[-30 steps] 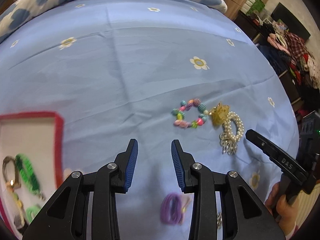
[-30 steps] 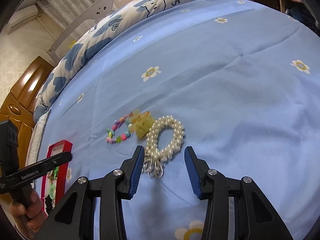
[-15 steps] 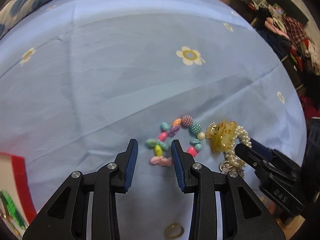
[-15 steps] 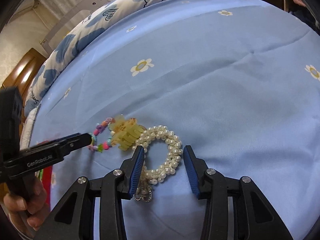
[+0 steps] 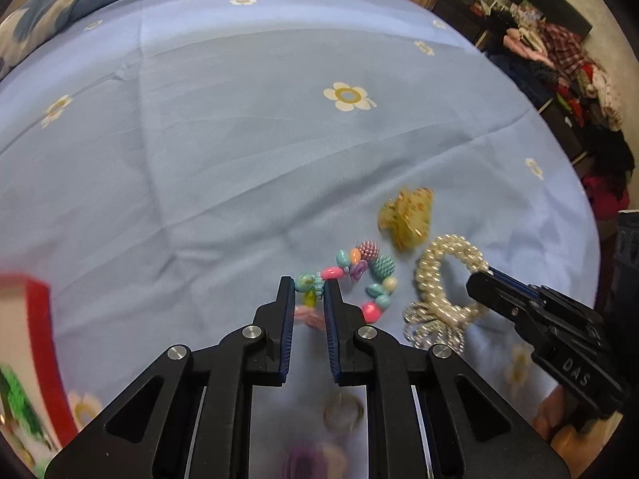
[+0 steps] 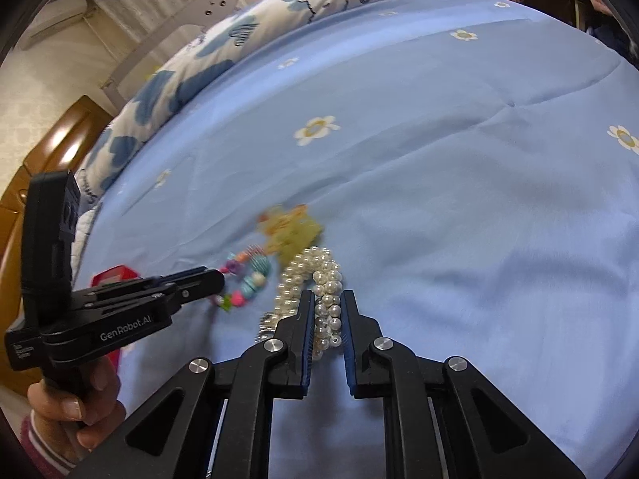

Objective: Organize jewelry
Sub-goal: 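Grasp the multicolour bead bracelet with the left tool while the right tool grasps the pearl bracelet, then carry the bead and pearl bracelets into the red tray and open both tools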

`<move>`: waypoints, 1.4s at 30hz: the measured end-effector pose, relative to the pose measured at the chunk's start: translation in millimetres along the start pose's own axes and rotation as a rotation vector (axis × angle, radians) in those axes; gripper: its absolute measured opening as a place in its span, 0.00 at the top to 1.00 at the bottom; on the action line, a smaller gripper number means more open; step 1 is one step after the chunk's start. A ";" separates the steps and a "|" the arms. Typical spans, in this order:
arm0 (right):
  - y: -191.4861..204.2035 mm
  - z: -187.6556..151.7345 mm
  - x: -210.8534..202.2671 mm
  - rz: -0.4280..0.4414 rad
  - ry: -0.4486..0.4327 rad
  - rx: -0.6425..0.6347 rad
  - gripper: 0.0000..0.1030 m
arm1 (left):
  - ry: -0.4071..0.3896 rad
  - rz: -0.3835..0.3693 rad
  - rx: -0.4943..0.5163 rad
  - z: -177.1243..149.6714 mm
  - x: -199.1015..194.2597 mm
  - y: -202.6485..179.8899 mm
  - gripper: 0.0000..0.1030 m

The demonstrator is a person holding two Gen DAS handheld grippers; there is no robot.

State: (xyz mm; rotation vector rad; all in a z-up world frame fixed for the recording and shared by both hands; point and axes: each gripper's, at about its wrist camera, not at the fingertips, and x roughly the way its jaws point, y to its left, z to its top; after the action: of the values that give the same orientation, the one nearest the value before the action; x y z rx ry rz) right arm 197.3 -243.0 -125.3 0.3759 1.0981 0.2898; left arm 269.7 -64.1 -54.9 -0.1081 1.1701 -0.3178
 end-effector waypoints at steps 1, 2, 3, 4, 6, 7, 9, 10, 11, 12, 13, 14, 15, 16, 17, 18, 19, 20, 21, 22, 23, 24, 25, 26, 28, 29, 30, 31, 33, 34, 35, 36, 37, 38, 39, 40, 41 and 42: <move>2.5 -1.8 -4.8 0.013 -0.005 0.001 0.88 | -0.009 -0.005 -0.006 -4.4 -6.7 0.8 0.88; 5.3 -2.3 -7.5 0.023 -0.008 0.002 0.88 | -0.017 -0.010 -0.012 -8.3 -13.7 3.2 0.88; 7.6 -4.1 -11.6 0.037 -0.013 0.004 0.88 | -0.026 -0.013 -0.019 -11.5 -21.2 5.3 0.88; 11.1 -5.1 -14.9 0.051 -0.015 0.004 0.88 | -0.035 -0.016 -0.031 -16.0 -29.7 9.4 0.88; 19.2 -8.3 -22.2 0.068 -0.021 -0.007 0.88 | -0.049 -0.020 -0.050 -23.0 -43.0 17.5 0.88; 23.5 -9.9 -25.6 0.078 -0.023 -0.012 0.88 | -0.058 -0.022 -0.062 -26.8 -49.3 20.8 0.88; 35.0 -10.0 -27.8 0.100 -0.023 -0.016 0.88 | -0.074 -0.023 -0.084 -37.7 -62.2 27.5 0.88; 39.7 -10.8 -28.9 0.110 -0.022 -0.019 0.88 | -0.080 -0.022 -0.094 -42.0 -67.6 30.7 0.88; 45.2 -11.8 -29.9 0.116 -0.021 -0.026 0.88 | -0.087 -0.022 -0.104 -46.1 -72.0 33.2 0.88; 51.8 -13.6 -31.4 0.124 -0.020 -0.036 0.88 | -0.096 -0.023 -0.119 -51.1 -78.7 37.2 0.88; 56.7 -13.5 -31.1 0.131 -0.019 -0.040 0.88 | -0.103 -0.021 -0.128 -55.5 -84.2 41.0 0.88; 62.3 -14.7 -31.8 0.139 -0.017 -0.047 0.88 | -0.109 -0.019 -0.138 -60.1 -89.9 45.9 0.88; 68.3 -16.1 -32.4 0.146 -0.015 -0.056 0.88 | -0.116 -0.018 -0.148 -64.5 -94.7 49.4 0.88; 73.9 -17.5 -33.2 0.152 -0.014 -0.064 0.88 | -0.124 -0.017 -0.162 -69.9 -101.2 54.4 0.88; 79.4 -18.9 -33.6 0.159 -0.013 -0.072 0.88 | -0.132 -0.016 -0.174 -75.2 -107.6 59.6 0.88; 85.7 -20.3 -33.6 0.167 -0.011 -0.081 0.88 | -0.138 -0.013 -0.185 -79.6 -113.0 63.4 0.88; 92.2 -21.8 -33.5 0.174 -0.009 -0.090 0.88 | -0.144 -0.010 -0.194 -82.2 -116.2 65.5 0.88; 96.6 -23.2 -33.6 0.180 -0.007 -0.095 0.88 | -0.151 -0.008 -0.204 -85.8 -120.4 68.8 0.88; 102.6 -24.7 -33.2 0.190 -0.004 -0.102 0.88 | -0.160 -0.005 -0.218 -90.6 -126.6 75.3 0.88; 107.7 -26.0 -32.9 0.196 -0.002 -0.108 0.88 | -0.168 -0.001 -0.231 -94.6 -131.4 80.1 0.88; 113.7 -27.6 -32.4 0.202 0.001 -0.118 0.88 | -0.173 0.002 -0.240 -97.7 -134.5 83.7 0.88; 120.1 -29.7 -31.7 0.211 0.005 -0.128 0.88 | -0.181 0.007 -0.257 -101.9 -139.0 88.9 0.88; 126.3 -31.2 -30.6 0.221 0.009 -0.136 0.88 | -0.186 0.010 -0.268 -105.6 -142.4 93.3 0.88; 130.4 -32.9 -30.1 0.228 0.012 -0.143 0.88 | -0.191 0.014 -0.285 -110.2 -146.5 99.0 0.88; 140.8 -36.6 -27.6 0.242 0.021 -0.158 0.88 | -0.201 0.021 -0.311 -118.5 -153.2 108.2 0.88; 146.7 -38.2 -25.9 0.249 0.026 -0.165 0.88 | -0.206 0.025 -0.326 -122.9 -156.8 113.7 0.88; 151.0 -39.9 -25.4 0.253 0.028 -0.171 0.88 | -0.211 0.029 -0.338 -126.9 -159.9 118.0 0.88; 155.9 -41.1 -24.4 0.259 0.030 -0.176 0.88 | -0.215 0.033 -0.349 -129.5 -161.6 121.6 0.88; 164.4 -43.6 -23.5 0.274 0.034 -0.187 0.88 | -0.225 0.039 -0.373 -135.7 -166.6 130.3 0.88; 169.1 -44.9 -23.4 0.279 0.034 -0.195 0.88 | -0.230 0.043 -0.388 -139.1 -169.5 135.4 0.88; 172.7 -46.3 -23.7 0.285 0.035 -0.201 0.88 | -0.234 0.045 -0.398 -141.7 -171.6 139.2 0.88; 177.5 -47.6 -23.7 0.295 0.038 -0.208 0.88 | -0.240 0.050 -0.412 -145.8 -174.5 144.8 0.88; 182.4 -48.6 -23.1 0.304 0.041 -0.215 0.88 | -0.243 0.053 -0.420 -148.6 -176.5 148.1 0.88; 187.5 -49.8 -22.0 0.313 0.046 -0.221 0.88 | -0.245 0.057 -0.429 -151.0 -178.2 151.4 0.88; 191.4 -51.1 -21.5 0.320 0.049 -0.226 0.88 | -0.248 0.062 -0.440 -156.0 -181.1 156.8 0.88; 195.4 -52.3 -20.6 0.326 0.053 -0.230 0.88 | -0.249 0.067 -0.447 -158.7 -182.4 159.9 0.88; 200.9 -54.3 -18.7 0.336 0.060 -0.237 0.88 | -0.249 0.071 -0.455 -161.8 -183.5 163.6 0.88; 204.7 -56.1 -17.5 0.343 0.066 -0.240 0.88 | -0.250 0.073 -0.465 -166.0 -185.3 167.5 0.88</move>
State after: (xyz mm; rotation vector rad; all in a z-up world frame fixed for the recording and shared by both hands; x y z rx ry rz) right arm 130.5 -57.4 -45.0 0.3403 1.0468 0.7354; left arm 84.1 164.2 3.1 -0.4969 0.9782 0.0380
